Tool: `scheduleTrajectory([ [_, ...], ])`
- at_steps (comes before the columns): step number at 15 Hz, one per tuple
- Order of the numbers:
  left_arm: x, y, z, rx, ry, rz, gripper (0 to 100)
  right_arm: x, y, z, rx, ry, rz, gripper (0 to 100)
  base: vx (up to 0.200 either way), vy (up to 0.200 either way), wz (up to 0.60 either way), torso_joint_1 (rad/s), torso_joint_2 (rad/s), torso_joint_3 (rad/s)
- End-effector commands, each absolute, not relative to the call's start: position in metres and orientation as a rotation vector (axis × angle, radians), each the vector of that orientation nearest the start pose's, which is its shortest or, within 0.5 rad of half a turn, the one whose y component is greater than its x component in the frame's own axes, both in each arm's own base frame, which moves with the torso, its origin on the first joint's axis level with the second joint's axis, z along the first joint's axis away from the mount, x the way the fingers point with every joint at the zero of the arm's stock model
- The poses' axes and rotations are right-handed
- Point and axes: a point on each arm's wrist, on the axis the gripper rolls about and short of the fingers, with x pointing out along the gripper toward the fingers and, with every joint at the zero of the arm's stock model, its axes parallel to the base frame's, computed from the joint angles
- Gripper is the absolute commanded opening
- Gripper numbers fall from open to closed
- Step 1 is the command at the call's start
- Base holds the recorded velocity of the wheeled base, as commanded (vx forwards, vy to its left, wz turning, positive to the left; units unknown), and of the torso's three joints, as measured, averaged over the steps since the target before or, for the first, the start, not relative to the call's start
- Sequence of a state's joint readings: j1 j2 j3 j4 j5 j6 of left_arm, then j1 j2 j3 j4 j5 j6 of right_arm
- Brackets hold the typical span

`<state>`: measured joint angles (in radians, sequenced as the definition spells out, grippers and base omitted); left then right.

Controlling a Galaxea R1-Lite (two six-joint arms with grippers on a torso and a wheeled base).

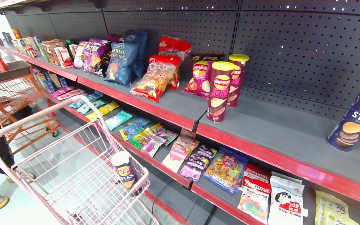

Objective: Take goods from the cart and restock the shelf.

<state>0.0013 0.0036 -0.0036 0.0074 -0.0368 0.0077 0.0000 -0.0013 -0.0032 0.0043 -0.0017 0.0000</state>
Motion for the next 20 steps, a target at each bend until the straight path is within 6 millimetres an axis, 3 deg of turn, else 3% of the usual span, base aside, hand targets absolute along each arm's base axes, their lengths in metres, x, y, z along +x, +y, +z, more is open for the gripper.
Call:
scheduleTrajectory([
  [1, -0.0229, -0.0009, 0.0760, 0.008, 0.006, -0.035, 100, -0.0230, 0.0000, 0.0759, 0.000, 0.002, -0.002, 100, 0.000, 0.000, 0.00, -0.149, 0.36, 0.212],
  [16, -0.0228, -0.0009, 0.0761, 0.006, 0.008, -0.037, 100, -0.0230, 0.0000, 0.0759, 0.000, 0.002, -0.002, 100, 0.000, 0.000, 0.00, -0.174, 0.46, 0.283],
  [20, -0.0228, -0.0009, 0.0761, 0.008, 0.008, -0.038, 100, -0.0230, 0.0000, 0.0759, -0.002, 0.002, -0.002, 100, 0.000, 0.000, 0.00, -0.063, 0.18, 0.121],
])
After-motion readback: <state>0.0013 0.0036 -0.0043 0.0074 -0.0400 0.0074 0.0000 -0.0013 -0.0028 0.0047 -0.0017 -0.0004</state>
